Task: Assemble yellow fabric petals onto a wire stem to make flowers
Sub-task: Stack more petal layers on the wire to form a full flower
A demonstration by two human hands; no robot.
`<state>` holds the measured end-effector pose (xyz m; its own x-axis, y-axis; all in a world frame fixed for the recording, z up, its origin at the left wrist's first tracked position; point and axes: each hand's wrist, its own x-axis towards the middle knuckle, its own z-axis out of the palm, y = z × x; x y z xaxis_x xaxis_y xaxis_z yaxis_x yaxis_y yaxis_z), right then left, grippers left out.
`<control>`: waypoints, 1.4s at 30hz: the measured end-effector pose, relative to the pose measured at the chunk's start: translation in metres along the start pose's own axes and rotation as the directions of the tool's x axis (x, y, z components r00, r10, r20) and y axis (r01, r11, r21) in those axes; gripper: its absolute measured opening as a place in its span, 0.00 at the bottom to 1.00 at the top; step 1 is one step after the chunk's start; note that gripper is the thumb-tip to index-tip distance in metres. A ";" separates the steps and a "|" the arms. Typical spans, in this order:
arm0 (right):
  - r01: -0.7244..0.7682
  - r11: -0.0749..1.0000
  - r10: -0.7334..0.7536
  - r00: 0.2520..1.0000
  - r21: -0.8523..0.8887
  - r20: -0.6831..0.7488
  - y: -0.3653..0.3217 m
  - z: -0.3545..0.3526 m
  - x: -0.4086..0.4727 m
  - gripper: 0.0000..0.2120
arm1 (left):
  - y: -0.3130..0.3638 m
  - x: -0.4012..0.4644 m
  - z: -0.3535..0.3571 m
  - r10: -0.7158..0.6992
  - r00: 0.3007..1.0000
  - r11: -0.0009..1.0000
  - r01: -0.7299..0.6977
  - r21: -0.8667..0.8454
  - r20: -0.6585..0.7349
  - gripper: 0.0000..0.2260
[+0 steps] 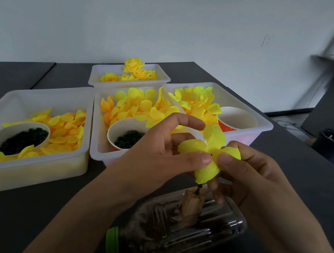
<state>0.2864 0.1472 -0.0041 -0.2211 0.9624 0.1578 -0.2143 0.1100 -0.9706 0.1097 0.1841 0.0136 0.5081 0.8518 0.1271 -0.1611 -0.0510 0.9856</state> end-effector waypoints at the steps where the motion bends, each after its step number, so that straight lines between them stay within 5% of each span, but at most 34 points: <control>1: -0.008 1.000 0.008 1.000 0.003 -0.004 0.001 0.000 0.000 0.11 | -0.001 0.000 0.000 -0.007 1.000 1.000 0.007 0.004 -0.001 0.22; 9: -0.075 0.997 0.074 0.997 -0.025 -0.037 0.005 0.000 -0.001 0.14 | -0.005 0.002 -0.002 -0.128 0.992 0.991 0.128 -0.038 0.004 0.22; 18: -0.235 0.969 0.229 0.970 -0.080 -0.081 0.018 -0.006 -0.001 0.14 | -0.011 0.003 -0.012 -0.289 0.957 0.941 0.282 0.188 0.012 0.19; 21: -0.285 0.955 0.278 0.957 -0.086 -0.077 0.027 -0.010 -0.002 0.21 | -0.017 0.005 -0.016 -0.328 0.945 0.910 0.308 0.277 0.024 0.16; 32: -0.329 0.935 0.324 0.944 -0.132 -0.061 0.028 -0.015 -0.007 0.27 | -0.026 0.009 -0.023 -0.399 0.914 0.858 0.347 0.379 0.067 0.21; 42: -0.332 0.893 0.314 0.943 -0.305 -0.106 0.025 -0.015 -0.009 0.16 | -0.024 0.003 -0.036 -0.428 0.897 0.728 0.271 0.630 0.108 0.24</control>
<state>0.2972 0.1453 -0.0324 -0.1754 0.9687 -0.1754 0.1727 -0.1452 -0.9742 0.0847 0.2069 -0.0141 0.6167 0.7296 -0.2957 0.5535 -0.1347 0.8219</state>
